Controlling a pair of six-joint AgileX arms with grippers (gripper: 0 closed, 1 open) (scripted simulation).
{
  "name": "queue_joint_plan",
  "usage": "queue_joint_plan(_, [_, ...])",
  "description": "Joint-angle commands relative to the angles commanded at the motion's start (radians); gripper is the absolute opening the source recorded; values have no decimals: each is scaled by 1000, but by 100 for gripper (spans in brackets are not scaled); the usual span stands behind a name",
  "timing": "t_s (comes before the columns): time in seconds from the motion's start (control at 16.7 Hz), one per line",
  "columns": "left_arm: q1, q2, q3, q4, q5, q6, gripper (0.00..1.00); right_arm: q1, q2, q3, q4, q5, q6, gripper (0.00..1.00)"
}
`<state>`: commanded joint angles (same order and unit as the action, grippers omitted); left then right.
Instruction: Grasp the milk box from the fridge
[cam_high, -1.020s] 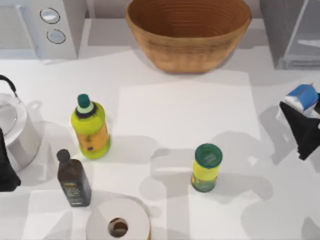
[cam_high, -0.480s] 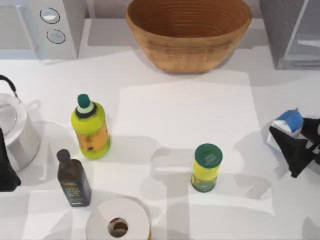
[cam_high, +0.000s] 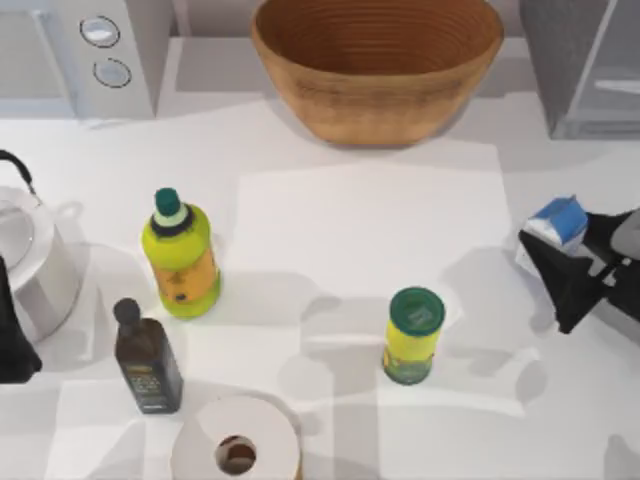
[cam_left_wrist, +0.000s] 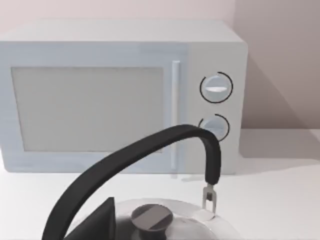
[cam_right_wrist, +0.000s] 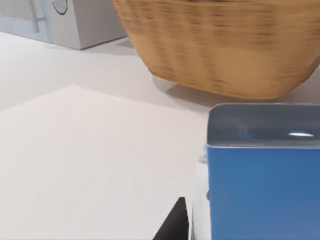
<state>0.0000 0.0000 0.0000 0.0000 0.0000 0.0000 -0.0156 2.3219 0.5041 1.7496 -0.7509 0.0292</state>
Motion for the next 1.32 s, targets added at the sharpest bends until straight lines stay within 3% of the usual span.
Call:
queue_joint_plan(0.24, [0,0,0,0,0,0,100,75,1,91,-10,73,-5,0])
queue_joint_plan(0.48, [0,0,0,0,0,0,100,87,1,102,-13,84,-5,0])
queue_joint_plan(1.26, [0,0,0,0,0,0,100,87,1,102,-13,84,-5,98])
queue_joint_plan(1.32, [0,0,0,0,0,0,100,87,1,102,-13,84,-5,100])
